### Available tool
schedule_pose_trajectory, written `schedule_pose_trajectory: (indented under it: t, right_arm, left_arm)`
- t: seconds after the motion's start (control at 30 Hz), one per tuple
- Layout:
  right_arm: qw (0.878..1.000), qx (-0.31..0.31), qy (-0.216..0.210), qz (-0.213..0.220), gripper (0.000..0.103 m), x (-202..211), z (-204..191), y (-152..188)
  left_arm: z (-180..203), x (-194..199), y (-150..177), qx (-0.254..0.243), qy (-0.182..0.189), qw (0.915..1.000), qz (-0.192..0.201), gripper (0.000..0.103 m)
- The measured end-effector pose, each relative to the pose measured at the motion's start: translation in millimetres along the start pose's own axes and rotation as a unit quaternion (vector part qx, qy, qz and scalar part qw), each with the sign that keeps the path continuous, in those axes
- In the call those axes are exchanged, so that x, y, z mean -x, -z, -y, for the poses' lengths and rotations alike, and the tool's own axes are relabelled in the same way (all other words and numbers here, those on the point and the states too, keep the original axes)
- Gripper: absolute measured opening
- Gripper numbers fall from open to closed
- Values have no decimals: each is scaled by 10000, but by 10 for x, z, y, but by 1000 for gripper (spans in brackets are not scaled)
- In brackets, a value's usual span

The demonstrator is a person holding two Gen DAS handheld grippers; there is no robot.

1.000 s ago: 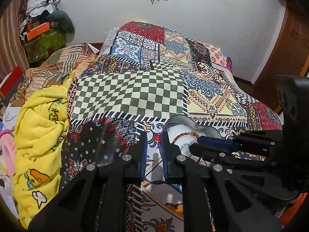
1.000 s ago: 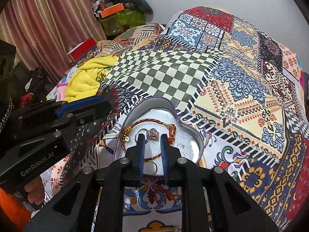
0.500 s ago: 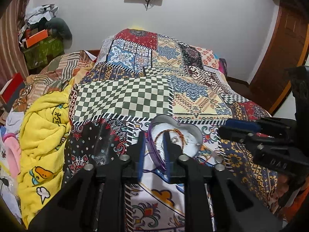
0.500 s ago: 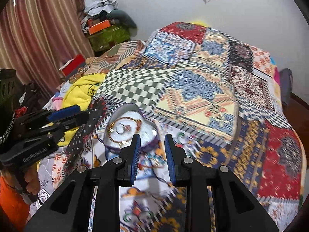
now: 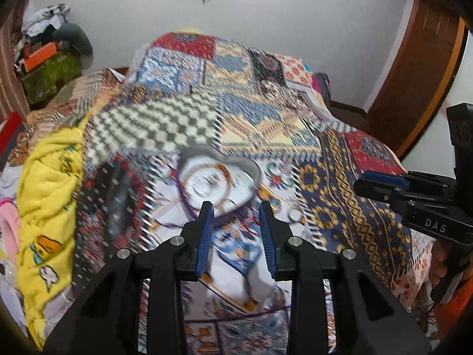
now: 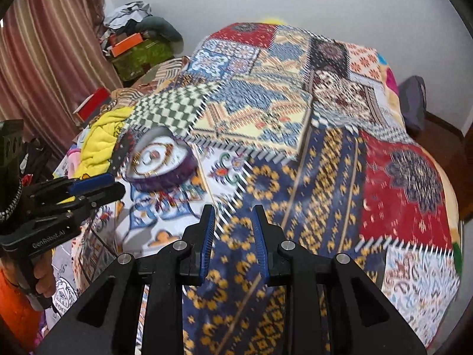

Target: Organize jewelry

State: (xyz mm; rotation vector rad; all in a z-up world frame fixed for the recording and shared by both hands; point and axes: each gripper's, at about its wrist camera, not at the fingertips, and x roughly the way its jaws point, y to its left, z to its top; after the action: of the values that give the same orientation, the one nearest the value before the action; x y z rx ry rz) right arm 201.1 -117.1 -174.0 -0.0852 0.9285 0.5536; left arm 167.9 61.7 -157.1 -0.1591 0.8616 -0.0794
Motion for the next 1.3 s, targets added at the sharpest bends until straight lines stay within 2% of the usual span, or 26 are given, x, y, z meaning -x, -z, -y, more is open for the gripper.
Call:
schedule_pose_trajectory:
  t: [0.33, 0.53, 0.7, 0.77, 1.0, 1.2, 1.23, 1.3]
  right_arm:
    - [9996, -236, -1, -176, 23, 12, 214, 299]
    - [9992, -337, -56, -214, 23, 8, 289, 371]
    - [9990, -363, -104, -254, 23, -48, 298, 360]
    - [9990, -351, -128, -264, 23, -73, 278, 346]
    - [9993, -118, -168, -299, 23, -176, 110, 244]
    - [9990, 188, -216, -345, 24, -341, -89, 117]
    - [9989, 204, -230, -367, 25, -370, -98, 106]
    - [9985, 242, -264, -414, 35, -455, -133, 80]
  left_arm:
    - [401, -425, 263, -154, 283, 9974, -644, 30]
    - [550, -684, 377, -275, 278, 9952, -902, 30]
    - [620, -726, 403, -413, 225, 9956, -814, 18]
    - [627, -750, 410, -437, 200, 9957, -795, 9]
    - [557, -741, 365, -330, 273, 9965, -716, 8]
    - [391, -482, 195, -183, 228, 9991, -294, 8]
    - [353, -427, 155, -161, 215, 9994, -200, 8]
    - [302, -353, 102, -136, 186, 9997, -67, 8]
